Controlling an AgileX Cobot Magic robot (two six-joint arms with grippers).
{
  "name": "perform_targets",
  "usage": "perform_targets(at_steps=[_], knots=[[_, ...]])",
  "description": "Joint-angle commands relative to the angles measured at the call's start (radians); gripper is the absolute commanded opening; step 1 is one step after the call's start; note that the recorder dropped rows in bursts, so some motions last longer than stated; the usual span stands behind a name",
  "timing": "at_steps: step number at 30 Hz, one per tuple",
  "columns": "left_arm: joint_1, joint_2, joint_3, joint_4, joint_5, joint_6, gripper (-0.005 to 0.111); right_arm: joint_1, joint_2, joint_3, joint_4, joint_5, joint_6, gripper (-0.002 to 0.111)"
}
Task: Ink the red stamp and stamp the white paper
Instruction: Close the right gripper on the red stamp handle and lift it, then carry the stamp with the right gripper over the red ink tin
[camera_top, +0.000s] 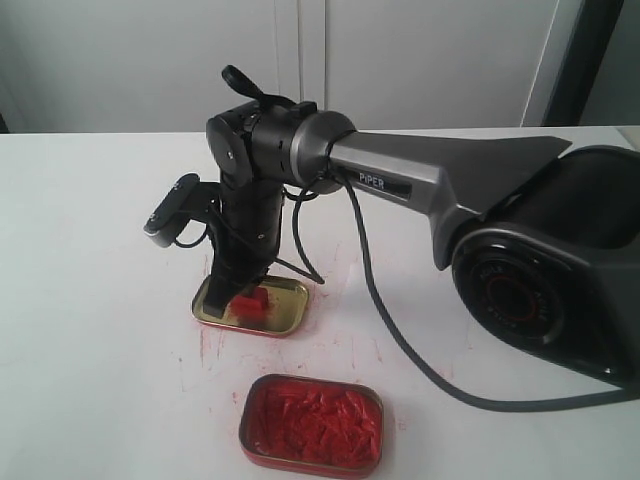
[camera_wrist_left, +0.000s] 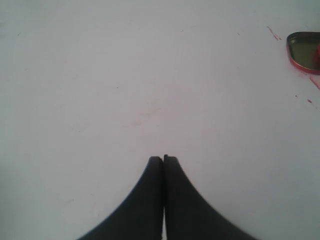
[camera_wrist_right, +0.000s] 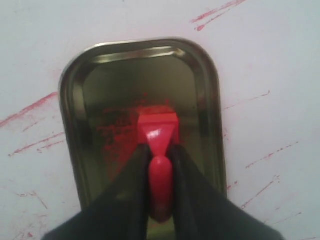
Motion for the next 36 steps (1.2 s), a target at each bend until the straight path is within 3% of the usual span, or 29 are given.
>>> perform_targets(at_steps=[1,12,21,26,36], knots=[[0.001,-0.004,0.007,0.001,0.009,-0.001,0.000,0.001,-0.029,-0.009,0.011,0.024,0.023,0.000],[0.001,-0.004,0.007,0.001,0.009,-0.001,0.000,0.001,-0.123,-0.009,0.016,0.178,0.173,0.000],[0.001,-0.004,0.007,0.001,0.009,-0.001,0.000,0.007,-0.207,0.044,0.098,0.178,0.243,0.000],[0.001,-0.004,0.007,0.001,0.009,-0.001,0.000,0.041,-0.352,0.260,0.098,0.178,0.253,0.000],[0.001,-0.004,0.007,0.001,0.009,-0.001,0.000,0.073,-0.524,0.696,0.053,-0.073,0.105,0.000]])
